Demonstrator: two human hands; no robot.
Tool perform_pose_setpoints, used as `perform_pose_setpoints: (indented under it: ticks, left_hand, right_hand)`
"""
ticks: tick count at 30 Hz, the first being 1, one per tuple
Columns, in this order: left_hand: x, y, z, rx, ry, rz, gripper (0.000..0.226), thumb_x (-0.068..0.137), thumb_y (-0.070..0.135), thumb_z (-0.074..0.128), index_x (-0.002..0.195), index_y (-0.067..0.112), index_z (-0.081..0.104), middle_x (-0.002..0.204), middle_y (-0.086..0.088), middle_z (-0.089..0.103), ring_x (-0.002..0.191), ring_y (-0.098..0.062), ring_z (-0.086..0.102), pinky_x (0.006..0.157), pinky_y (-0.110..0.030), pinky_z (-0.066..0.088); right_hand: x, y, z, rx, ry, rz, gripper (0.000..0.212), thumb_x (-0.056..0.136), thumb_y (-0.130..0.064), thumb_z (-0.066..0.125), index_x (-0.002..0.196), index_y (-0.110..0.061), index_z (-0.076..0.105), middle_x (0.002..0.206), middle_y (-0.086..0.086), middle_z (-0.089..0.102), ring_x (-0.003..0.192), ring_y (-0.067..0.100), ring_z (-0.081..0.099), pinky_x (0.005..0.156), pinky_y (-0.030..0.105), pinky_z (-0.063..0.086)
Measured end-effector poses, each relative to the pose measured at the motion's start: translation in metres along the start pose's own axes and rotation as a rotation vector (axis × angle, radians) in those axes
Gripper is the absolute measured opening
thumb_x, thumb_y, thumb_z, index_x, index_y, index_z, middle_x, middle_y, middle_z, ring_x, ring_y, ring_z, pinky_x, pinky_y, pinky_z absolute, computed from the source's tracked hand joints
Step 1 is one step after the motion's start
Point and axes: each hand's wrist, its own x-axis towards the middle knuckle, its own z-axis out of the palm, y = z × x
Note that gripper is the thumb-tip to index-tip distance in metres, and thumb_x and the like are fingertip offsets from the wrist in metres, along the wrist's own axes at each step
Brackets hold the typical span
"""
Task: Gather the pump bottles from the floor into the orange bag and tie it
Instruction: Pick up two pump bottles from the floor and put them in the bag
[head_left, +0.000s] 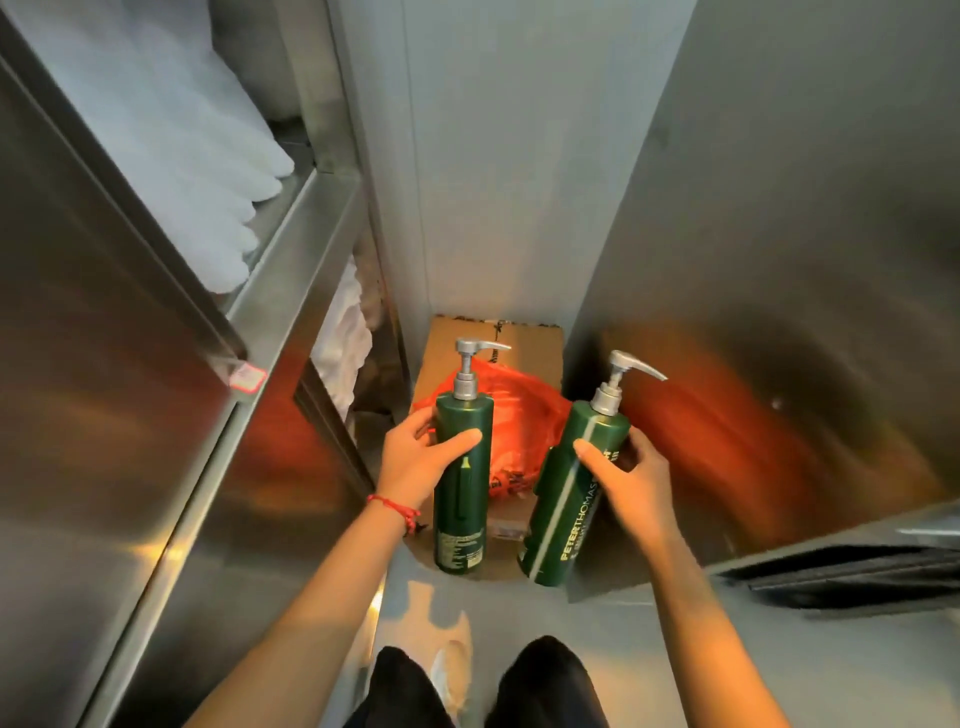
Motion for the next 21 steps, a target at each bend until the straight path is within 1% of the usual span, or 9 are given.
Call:
perform_pose_setpoints:
  ticks: [3,5,8,12,15,17,18,20,21]
  left_hand:
    - [0.033,-0.006,0.007,0.008,0.008,-0.022,0.038,0.062,0.003,0.078,0.086,0.029,0.064,0.086,0.013,0.069,0.077,0.004,0.065,0.062,-0.009,0.049]
    - [0.054,-0.010,0.013,0.020,0.004,-0.029,0.041,0.061,0.003,0.079,0.087,0.031,0.064,0.081,0.018,0.070,0.078,0.005,0.065,0.062,-0.008,0.048]
    - [0.083,-0.015,0.021,0.043,0.013,-0.044,0.043,0.060,0.004,0.080,0.088,0.033,0.064,0.089,0.014,0.069,0.082,0.001,0.066,0.066,-0.011,0.050]
    - [0.115,-0.025,0.032,0.067,0.024,-0.068,0.048,0.060,0.002,0.080,0.092,0.032,0.061,0.095,0.010,0.067,0.086,0.000,0.065,0.069,-0.013,0.051]
    - [0.138,-0.036,0.039,0.104,0.040,-0.080,0.053,0.058,0.002,0.081,0.103,0.020,0.058,0.102,-0.002,0.067,0.093,-0.013,0.064,0.078,-0.022,0.054]
    - [0.152,-0.042,0.040,0.160,0.034,-0.102,0.060,0.057,0.007,0.082,0.110,0.012,0.055,0.109,-0.008,0.065,0.099,-0.018,0.062,0.085,-0.033,0.052]
    - [0.158,-0.046,0.040,0.190,0.038,-0.103,0.061,0.056,0.010,0.083,0.110,0.012,0.055,0.109,-0.008,0.065,0.100,-0.019,0.062,0.086,-0.034,0.051]
    - [0.169,-0.055,0.041,0.244,0.040,-0.091,0.056,0.057,0.014,0.083,0.107,0.017,0.056,0.107,-0.004,0.065,0.100,-0.017,0.061,0.084,-0.028,0.051]
    - [0.175,-0.060,0.042,0.262,0.031,-0.092,0.055,0.058,0.015,0.083,0.105,0.020,0.056,0.106,-0.001,0.064,0.100,-0.015,0.060,0.082,-0.023,0.050]
  right_hand:
    - [0.030,0.008,0.009,-0.013,0.036,0.033,0.042,0.069,-0.018,0.077,0.106,-0.023,0.058,0.091,-0.018,0.062,0.078,-0.012,0.060,0.065,0.007,0.044]
    - [0.053,0.014,0.015,-0.008,0.050,0.051,0.046,0.067,-0.018,0.079,0.108,-0.021,0.059,0.094,-0.013,0.065,0.083,-0.006,0.060,0.072,0.013,0.043]
    - [0.085,0.023,0.023,-0.026,0.028,0.067,0.050,0.065,-0.018,0.080,0.110,-0.020,0.059,0.098,-0.007,0.066,0.088,0.003,0.062,0.078,0.021,0.044]
    - [0.119,0.038,0.031,-0.047,-0.014,0.068,0.048,0.063,-0.020,0.081,0.102,-0.034,0.057,0.096,-0.015,0.066,0.090,-0.002,0.062,0.080,0.021,0.046]
    - [0.141,0.050,0.038,-0.078,-0.018,0.056,0.049,0.062,-0.023,0.081,0.102,-0.037,0.057,0.098,-0.015,0.065,0.090,-0.009,0.060,0.080,0.018,0.045]
    - [0.153,0.059,0.045,-0.093,-0.018,0.062,0.055,0.061,-0.024,0.082,0.110,-0.032,0.057,0.103,-0.011,0.065,0.093,-0.011,0.058,0.081,0.014,0.045]
    - [0.158,0.064,0.049,-0.101,-0.015,0.063,0.059,0.061,-0.024,0.082,0.114,-0.028,0.056,0.105,-0.010,0.064,0.093,-0.014,0.057,0.080,0.008,0.044]
    - [0.169,0.073,0.057,-0.128,-0.011,0.055,0.064,0.060,-0.024,0.083,0.118,-0.024,0.055,0.105,-0.010,0.063,0.089,-0.020,0.054,0.074,-0.003,0.038]
    - [0.175,0.078,0.062,-0.136,-0.015,0.057,0.064,0.060,-0.025,0.082,0.118,-0.022,0.054,0.106,-0.009,0.062,0.088,-0.019,0.054,0.074,-0.005,0.037]
